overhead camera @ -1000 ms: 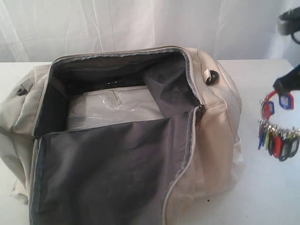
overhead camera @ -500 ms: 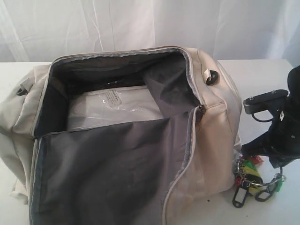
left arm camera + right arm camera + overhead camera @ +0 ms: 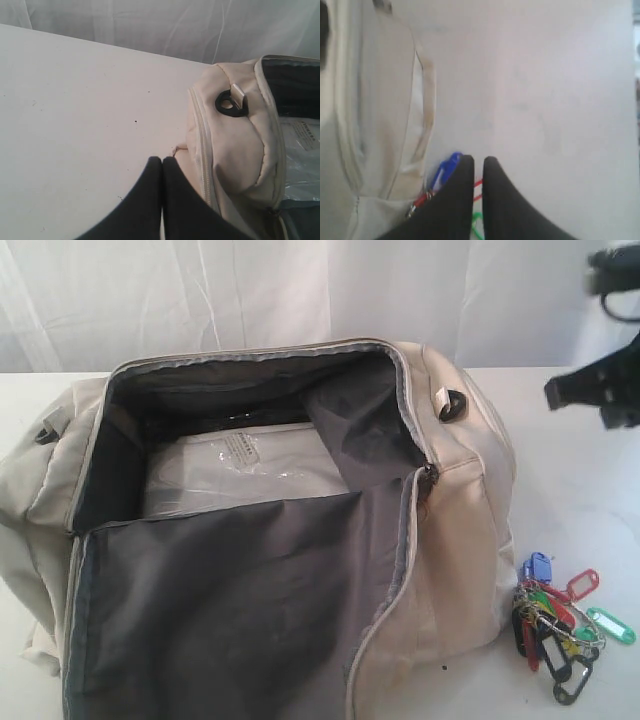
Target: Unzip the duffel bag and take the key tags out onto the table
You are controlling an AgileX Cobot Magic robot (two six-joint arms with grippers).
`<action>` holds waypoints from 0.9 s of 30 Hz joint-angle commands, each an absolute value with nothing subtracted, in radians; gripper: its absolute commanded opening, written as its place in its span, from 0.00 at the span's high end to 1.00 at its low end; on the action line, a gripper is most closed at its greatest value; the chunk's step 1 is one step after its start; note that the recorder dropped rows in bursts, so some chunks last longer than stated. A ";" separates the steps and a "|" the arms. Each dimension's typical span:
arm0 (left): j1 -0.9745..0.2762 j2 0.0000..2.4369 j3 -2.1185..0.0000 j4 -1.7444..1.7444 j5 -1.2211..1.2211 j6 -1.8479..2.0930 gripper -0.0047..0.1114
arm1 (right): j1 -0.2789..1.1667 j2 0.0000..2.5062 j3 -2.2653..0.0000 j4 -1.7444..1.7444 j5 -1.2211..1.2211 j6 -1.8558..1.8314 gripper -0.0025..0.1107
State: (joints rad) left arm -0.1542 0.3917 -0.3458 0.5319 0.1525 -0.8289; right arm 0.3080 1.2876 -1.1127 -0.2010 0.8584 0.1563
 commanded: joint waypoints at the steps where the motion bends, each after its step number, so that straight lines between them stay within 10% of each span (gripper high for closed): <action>1: -0.150 0.391 -0.340 0.540 0.150 -0.829 0.96 | 0.297 1.067 -1.072 -0.206 0.755 0.189 0.98; 27: -0.150 0.391 -0.340 0.537 0.149 -0.831 0.96 | 0.297 0.362 -0.728 -0.193 0.411 0.189 0.98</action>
State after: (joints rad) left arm -0.1542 0.3917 -0.3458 0.5319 0.1525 -0.8289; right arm 0.3080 0.3685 -0.7348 -0.1904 0.4155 0.1831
